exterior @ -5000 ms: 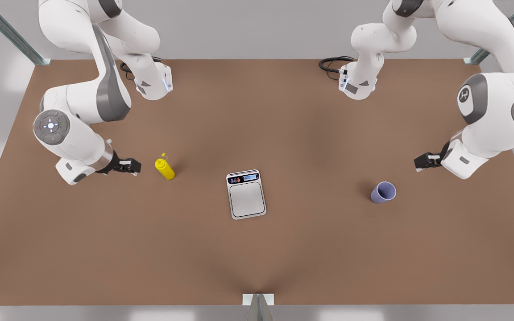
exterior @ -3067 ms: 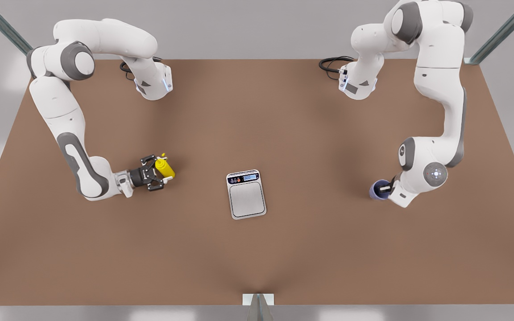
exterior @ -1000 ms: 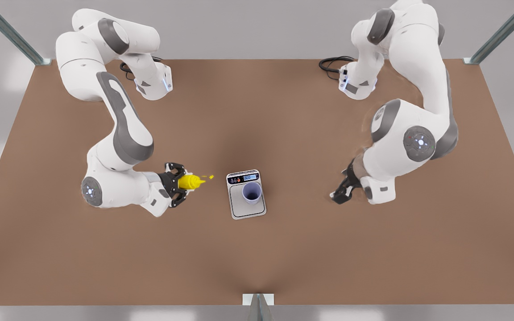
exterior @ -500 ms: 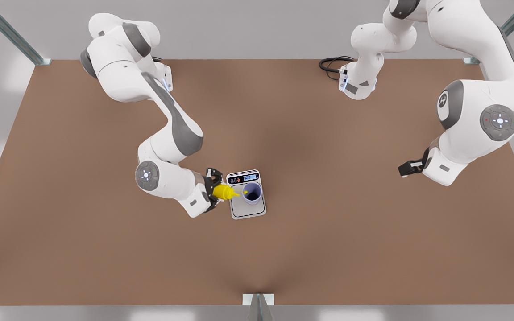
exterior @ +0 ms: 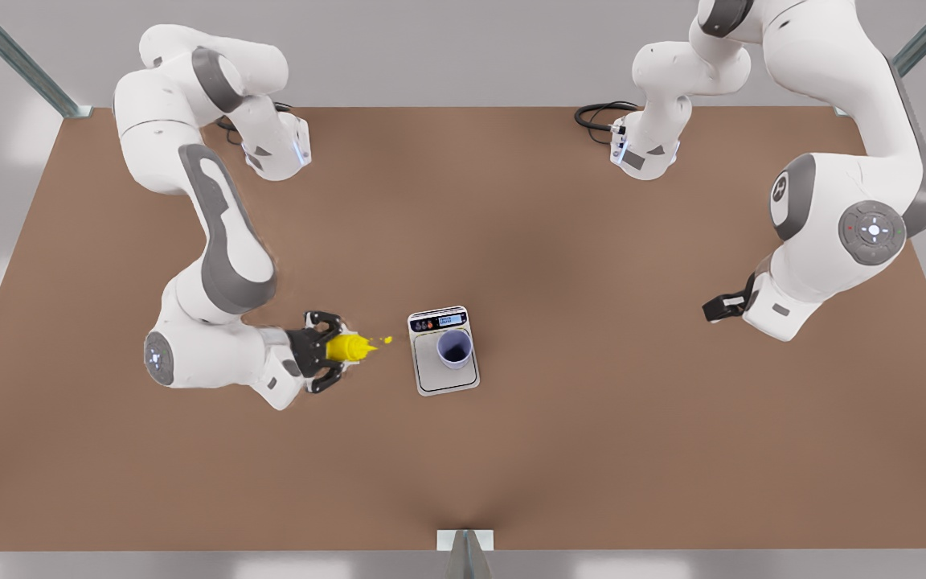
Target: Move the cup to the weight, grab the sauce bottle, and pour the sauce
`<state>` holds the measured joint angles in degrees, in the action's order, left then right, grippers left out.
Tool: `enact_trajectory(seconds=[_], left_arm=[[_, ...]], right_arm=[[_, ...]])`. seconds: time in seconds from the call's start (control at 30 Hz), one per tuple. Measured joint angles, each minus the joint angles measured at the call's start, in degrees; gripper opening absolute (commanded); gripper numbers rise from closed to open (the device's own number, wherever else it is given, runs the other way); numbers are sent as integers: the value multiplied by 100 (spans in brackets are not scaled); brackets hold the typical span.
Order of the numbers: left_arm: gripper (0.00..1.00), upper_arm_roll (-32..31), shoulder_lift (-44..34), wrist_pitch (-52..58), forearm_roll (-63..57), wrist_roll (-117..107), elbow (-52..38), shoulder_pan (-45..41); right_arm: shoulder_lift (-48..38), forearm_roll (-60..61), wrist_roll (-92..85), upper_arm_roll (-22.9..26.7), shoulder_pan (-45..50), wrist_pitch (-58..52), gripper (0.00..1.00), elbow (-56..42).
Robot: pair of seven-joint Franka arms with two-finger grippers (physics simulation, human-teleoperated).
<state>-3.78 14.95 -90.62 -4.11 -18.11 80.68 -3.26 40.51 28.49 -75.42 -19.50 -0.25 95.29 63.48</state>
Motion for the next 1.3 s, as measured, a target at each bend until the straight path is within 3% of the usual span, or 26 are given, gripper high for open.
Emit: enact_trajectory(seconds=[0.2, 0.4, 0.63, 1.03, 1.2, 1.27, 1.3], left_arm=[[100, 0, 0, 105, -1, -5, 0, -11], [100, 0, 2, 123, -1, 0, 9, -65], [100, 0, 9, 141, 3, -9, 9, -67], [100, 0, 44, 149, 7, 0, 8, -67], [100, 0, 52, 149, 8, 0, 9, -61], [100, 0, 44, 149, 8, 0, 9, -61], [100, 0, 44, 149, 8, 0, 3, -61]], right_arm=[[482, 1535, -2505, 23, -1152, -583, 43, 408], [1161, 2428, -3597, 24, -1980, -1610, 43, 569], [2136, 2853, -5015, 35, -2007, -1767, 43, 634], [2555, 2851, -5786, 192, -1970, -1582, 45, 667], [2586, 2804, -5801, 193, -1970, -1547, 53, 667], [2600, 2794, -5810, 193, -1977, -1556, 69, 666], [2600, 2779, -5811, 193, -1970, -1559, 70, 664]])
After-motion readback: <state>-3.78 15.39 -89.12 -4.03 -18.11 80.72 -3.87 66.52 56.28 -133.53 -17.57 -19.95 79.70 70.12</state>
